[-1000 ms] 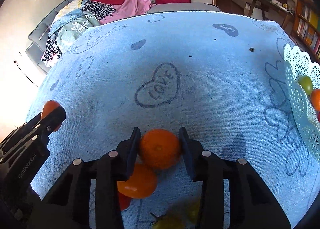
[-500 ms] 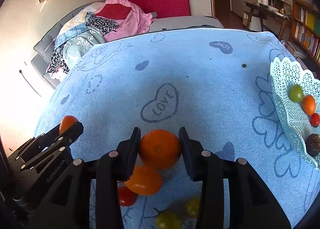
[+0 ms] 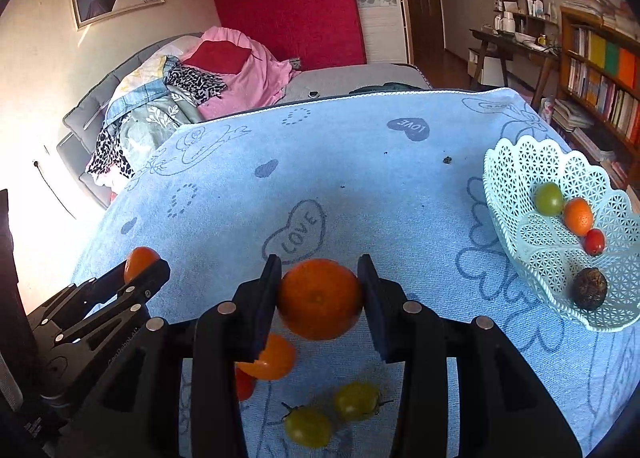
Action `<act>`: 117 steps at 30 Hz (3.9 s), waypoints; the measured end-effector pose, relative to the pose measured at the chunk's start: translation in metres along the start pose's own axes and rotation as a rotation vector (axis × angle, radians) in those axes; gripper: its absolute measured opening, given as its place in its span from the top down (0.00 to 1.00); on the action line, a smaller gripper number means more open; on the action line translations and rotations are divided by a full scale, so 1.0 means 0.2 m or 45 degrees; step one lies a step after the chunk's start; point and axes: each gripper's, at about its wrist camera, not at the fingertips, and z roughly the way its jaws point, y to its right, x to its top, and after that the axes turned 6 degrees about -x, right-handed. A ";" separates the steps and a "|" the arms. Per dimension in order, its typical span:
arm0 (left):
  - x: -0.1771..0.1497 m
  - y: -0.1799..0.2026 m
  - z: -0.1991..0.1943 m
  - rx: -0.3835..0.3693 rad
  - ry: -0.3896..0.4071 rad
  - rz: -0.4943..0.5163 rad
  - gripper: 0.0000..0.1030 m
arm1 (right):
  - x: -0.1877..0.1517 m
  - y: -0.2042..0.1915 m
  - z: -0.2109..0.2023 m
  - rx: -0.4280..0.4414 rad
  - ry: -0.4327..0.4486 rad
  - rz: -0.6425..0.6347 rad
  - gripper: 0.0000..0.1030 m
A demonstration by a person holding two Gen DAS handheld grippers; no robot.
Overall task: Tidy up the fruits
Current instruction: 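Carry both held oranges over the white basket, then open both tools to drop the oranges into the basket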
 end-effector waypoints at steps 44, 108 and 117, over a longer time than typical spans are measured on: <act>-0.04 0.45 -0.07 0.032 0.098 0.292 0.64 | -0.03 0.52 -0.38 -0.108 0.237 0.211 0.60; 0.17 1.22 0.20 -0.426 0.025 0.393 0.31 | -0.07 1.18 -0.34 -0.264 0.268 0.554 0.54; 0.17 1.16 0.16 -0.358 0.063 0.369 0.22 | -0.05 1.13 -0.37 -0.247 0.286 0.529 0.53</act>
